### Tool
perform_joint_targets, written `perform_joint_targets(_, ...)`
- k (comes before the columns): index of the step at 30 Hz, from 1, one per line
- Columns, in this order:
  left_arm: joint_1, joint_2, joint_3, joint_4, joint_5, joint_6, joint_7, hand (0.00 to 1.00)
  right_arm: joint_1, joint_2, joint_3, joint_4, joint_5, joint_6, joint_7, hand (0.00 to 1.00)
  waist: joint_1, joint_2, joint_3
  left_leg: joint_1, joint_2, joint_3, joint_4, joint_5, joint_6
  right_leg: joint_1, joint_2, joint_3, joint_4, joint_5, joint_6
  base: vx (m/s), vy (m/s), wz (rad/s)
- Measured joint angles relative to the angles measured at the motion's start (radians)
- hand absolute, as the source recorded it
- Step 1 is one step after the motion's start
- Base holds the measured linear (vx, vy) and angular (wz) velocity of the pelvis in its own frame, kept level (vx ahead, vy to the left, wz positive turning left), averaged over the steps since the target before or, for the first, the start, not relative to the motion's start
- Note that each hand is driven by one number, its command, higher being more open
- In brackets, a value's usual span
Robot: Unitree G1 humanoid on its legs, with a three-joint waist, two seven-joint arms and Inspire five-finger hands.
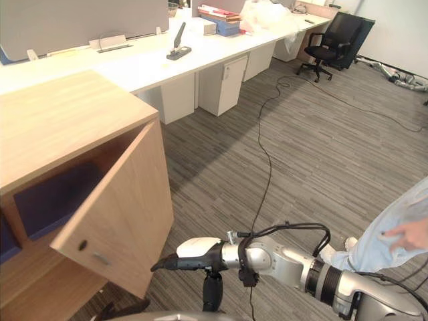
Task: Walk over to the cabinet, pick up the folder, carry it to the office cabinet, place the folder inside the office cabinet, then close the office cabinet door
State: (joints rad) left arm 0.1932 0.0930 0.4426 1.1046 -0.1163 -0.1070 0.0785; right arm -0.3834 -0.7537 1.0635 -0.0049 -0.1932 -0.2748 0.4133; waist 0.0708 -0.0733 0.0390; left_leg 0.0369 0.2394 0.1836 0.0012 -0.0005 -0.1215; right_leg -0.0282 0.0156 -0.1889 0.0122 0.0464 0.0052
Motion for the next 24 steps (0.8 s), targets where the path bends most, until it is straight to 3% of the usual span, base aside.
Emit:
perform_joint_targets(5,0.045,-0.001,0.139,0.017,-0.072,0.001,0.003,1.0,0.0,-0.025,0.032,0.007,-0.002,0.0,0.019,1.0,0.046,-0.028,0.0,-0.019,-0.006,-0.051,0.005,0.0,0.001,-0.001,-0.013,-0.047,0.036,-0.034,0.004,0.02,0.0,0.32)
perform_joint_targets(11,0.069,-0.012,0.277,0.021,-0.119,0.003,0.003,1.0,0.013,0.113,0.061,0.124,-0.004,0.001,0.017,1.0,0.123,-0.054,0.006,-0.054,-0.035,-0.185,0.012,0.005,0.014,-0.002,-0.063,-0.173,0.145,-0.138,0.024,0.04,-0.018,0.69)
perform_joint_targets(13,0.076,-0.012,0.29,0.021,-0.119,0.01,0.004,1.0,0.046,0.212,0.034,0.249,-0.046,0.005,-0.003,1.0,0.154,-0.071,0.016,-0.067,-0.075,-0.26,0.021,0.002,0.018,-0.003,-0.123,-0.244,0.241,-0.211,0.044,0.08,0.034,0.96)
perform_joint_targets(16,0.071,-0.015,0.277,0.021,-0.119,0.012,0.004,1.0,0.121,0.295,-0.047,0.373,-0.091,0.015,-0.033,1.0,0.166,-0.086,0.023,-0.093,-0.138,-0.352,0.044,-0.001,0.017,0.001,-0.205,-0.322,0.344,-0.276,0.067,0.08,0.043,1.19)
perform_joint_targets(17,0.058,-0.022,0.265,0.02,-0.117,0.012,0.005,1.0,0.183,0.343,-0.134,0.448,-0.112,0.028,-0.059,1.0,0.162,-0.082,0.033,-0.116,-0.178,-0.429,0.068,-0.01,0.023,0.009,-0.244,-0.328,0.413,-0.294,0.062,0.09,0.063,2.09)
perform_joint_targets(18,0.043,-0.025,0.22,0.019,-0.114,0.011,0.004,1.0,0.241,0.379,-0.229,0.517,-0.125,0.045,-0.093,1.0,0.139,-0.069,0.047,-0.144,-0.216,-0.526,0.11,-0.022,0.035,0.001,-0.257,-0.255,0.494,-0.292,0.003,0.09,0.072,2.27)
perform_joint_targets(19,0.039,-0.023,0.191,0.019,-0.111,0.009,0.004,1.0,0.266,0.398,-0.274,0.55,-0.131,0.056,-0.112,1.0,0.133,-0.054,0.054,-0.155,-0.231,-0.57,0.13,-0.029,0.033,-0.015,-0.251,-0.196,0.538,-0.285,-0.031,0.11,0.077,2.23)
perform_joint_targets(20,0.025,-0.023,0.146,0.018,-0.106,0.006,0.008,1.0,0.301,0.447,-0.386,0.633,-0.141,0.07,-0.151,1.0,0.125,-0.031,0.068,-0.172,-0.239,-0.655,0.149,-0.029,0.035,-0.066,-0.211,-0.026,0.634,-0.29,-0.065,0.11,-0.039,2.13)
perform_joint_targets(21,0.015,-0.007,0.118,0.017,-0.105,0.006,0.018,1.0,0.319,0.514,-0.5,0.735,-0.153,0.086,-0.195,1.0,0.099,-0.025,0.07,-0.193,-0.261,-0.746,0.151,-0.028,0.036,-0.079,-0.135,0.168,0.605,-0.359,-0.03,0.09,-0.059,2.18)
perform_joint_targets(23,-0.003,0.015,0.083,0.011,-0.086,0.002,0.024,1.0,0.329,0.575,-0.635,0.854,-0.155,0.115,-0.261,1.0,0.067,-0.032,0.074,-0.229,-0.314,-0.859,0.164,-0.021,0.026,-0.071,-0.089,0.355,0.469,-0.37,0.02,-0.03,-0.203,2.15)
perform_joint_targets(24,-0.019,0.024,0.074,0.0,-0.059,0.0,0.029,1.0,0.328,0.609,-0.712,0.946,-0.144,0.127,-0.296,1.0,0.062,-0.042,0.088,-0.232,-0.344,-0.911,0.158,-0.011,0.008,-0.053,-0.097,0.38,0.392,-0.369,0.082,-0.1,-0.259,1.87)
